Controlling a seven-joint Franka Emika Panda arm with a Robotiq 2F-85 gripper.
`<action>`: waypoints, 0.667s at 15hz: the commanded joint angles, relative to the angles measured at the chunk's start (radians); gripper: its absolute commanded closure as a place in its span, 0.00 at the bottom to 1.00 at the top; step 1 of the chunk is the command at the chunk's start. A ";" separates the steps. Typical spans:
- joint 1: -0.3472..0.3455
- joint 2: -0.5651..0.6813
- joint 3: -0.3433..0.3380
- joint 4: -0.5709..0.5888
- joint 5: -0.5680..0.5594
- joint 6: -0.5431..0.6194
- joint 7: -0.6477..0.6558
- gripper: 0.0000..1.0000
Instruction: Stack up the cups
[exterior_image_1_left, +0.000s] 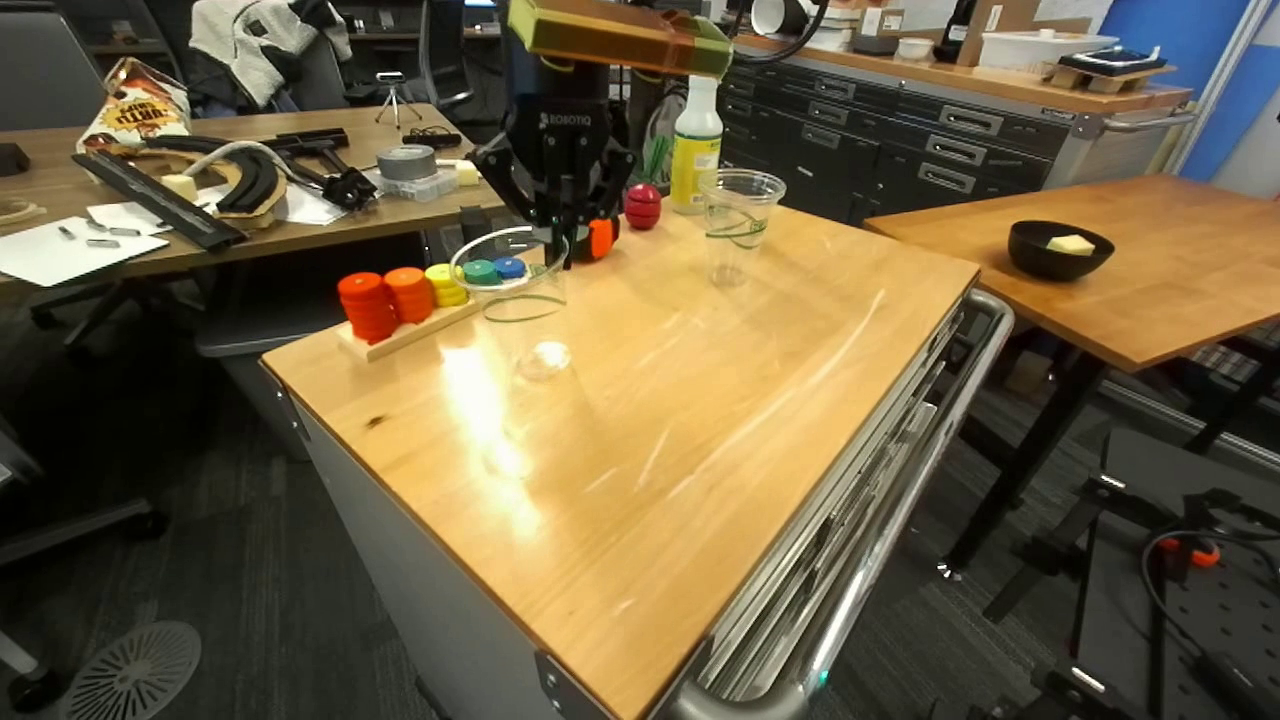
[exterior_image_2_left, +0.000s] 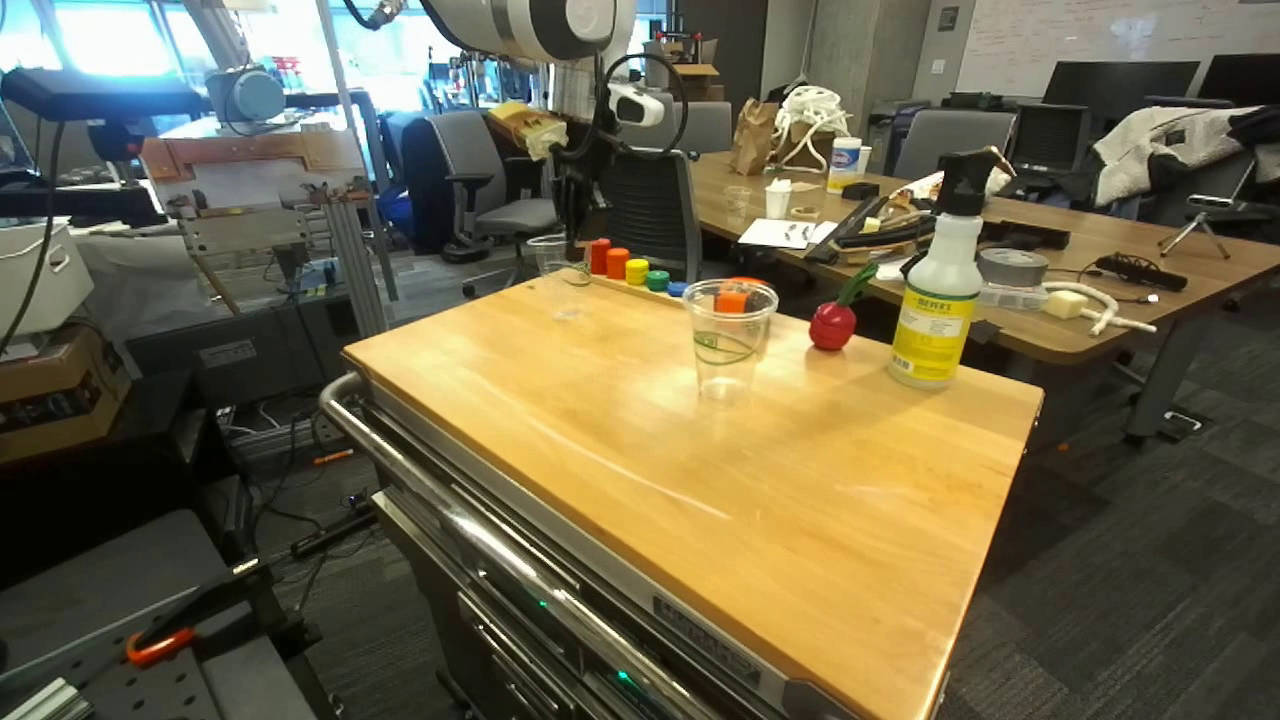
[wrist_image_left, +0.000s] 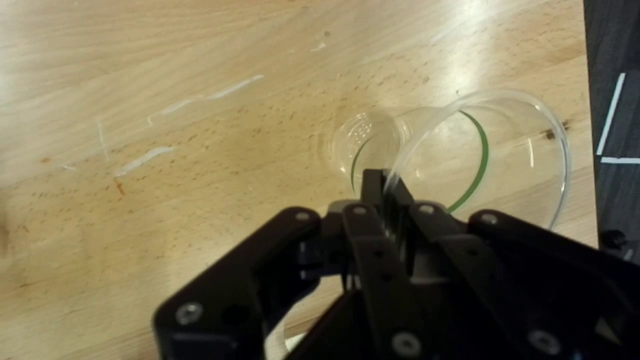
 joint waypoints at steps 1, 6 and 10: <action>-0.017 -0.023 -0.013 0.005 0.044 -0.004 0.023 0.99; -0.078 -0.122 -0.051 -0.021 0.117 -0.005 0.082 0.99; -0.146 -0.272 -0.092 -0.072 0.188 0.021 0.115 0.99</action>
